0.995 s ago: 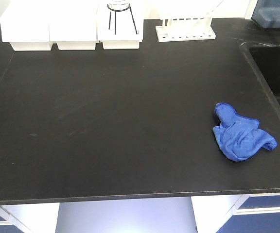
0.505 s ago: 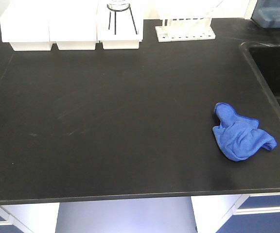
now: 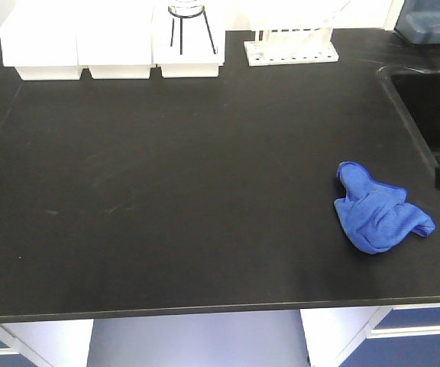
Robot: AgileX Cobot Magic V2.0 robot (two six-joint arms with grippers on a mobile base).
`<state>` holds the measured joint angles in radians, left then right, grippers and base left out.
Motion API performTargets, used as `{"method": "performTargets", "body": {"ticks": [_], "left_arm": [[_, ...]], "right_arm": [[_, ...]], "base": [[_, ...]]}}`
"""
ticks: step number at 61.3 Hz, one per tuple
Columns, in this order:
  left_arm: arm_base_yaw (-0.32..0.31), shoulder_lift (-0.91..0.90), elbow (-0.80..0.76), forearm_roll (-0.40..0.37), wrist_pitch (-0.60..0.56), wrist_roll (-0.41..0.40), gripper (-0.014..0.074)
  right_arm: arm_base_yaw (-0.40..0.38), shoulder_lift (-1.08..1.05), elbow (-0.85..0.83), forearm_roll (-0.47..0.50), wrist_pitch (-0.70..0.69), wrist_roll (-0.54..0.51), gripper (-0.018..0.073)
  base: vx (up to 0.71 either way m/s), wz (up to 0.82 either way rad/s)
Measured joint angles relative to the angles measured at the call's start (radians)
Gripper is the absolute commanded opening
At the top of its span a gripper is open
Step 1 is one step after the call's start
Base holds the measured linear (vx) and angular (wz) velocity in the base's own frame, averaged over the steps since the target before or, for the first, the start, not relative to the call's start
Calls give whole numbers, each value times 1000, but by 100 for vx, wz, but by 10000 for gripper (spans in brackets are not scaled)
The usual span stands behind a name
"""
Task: Wipe right workspace with blue cloth
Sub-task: 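Move the right gripper toward the blue cloth near the sink, then grasp the blue cloth with the right gripper and lift it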
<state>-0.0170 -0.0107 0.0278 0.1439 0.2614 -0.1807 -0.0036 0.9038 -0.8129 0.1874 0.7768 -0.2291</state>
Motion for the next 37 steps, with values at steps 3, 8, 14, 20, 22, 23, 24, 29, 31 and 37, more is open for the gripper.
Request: {"method": "performTargets", "body": {"ticks": [3, 8, 14, 20, 22, 23, 24, 29, 31, 37], "left_arm": [[0, 0, 0, 0, 0, 0, -6], [0, 0, 0, 0, 0, 0, -6], [0, 0, 0, 0, 0, 0, -6], [0, 0, 0, 0, 0, 0, -6], [0, 0, 0, 0, 0, 0, -6], [0, 0, 0, 0, 0, 0, -6], [0, 0, 0, 0, 0, 0, -6], [0, 0, 0, 0, 0, 0, -6], [0, 0, 0, 0, 0, 0, -6], [0, 0, 0, 0, 0, 0, -6]], "right_arm": [[0, 10, 0, -8, 17, -1, 203], [0, 18, 0, -31, 34, -3, 333], [0, 19, 0, -61, 41, -3, 494], [0, 24, 0, -86, 42, 0, 618], [0, 31, 0, -93, 42, 1, 635], [0, 37, 0, -96, 42, 2, 643], [0, 41, 0, -98, 42, 3, 647], [0, 80, 0, -103, 42, 12, 645], [0, 109, 0, -104, 42, 18, 638], [0, 190, 0, -104, 28, 27, 616]], "base": [[0, 0], [0, 0], [0, 0], [0, 0], [0, 0], [0, 0], [0, 0], [0, 0], [0, 0], [0, 0]]}}
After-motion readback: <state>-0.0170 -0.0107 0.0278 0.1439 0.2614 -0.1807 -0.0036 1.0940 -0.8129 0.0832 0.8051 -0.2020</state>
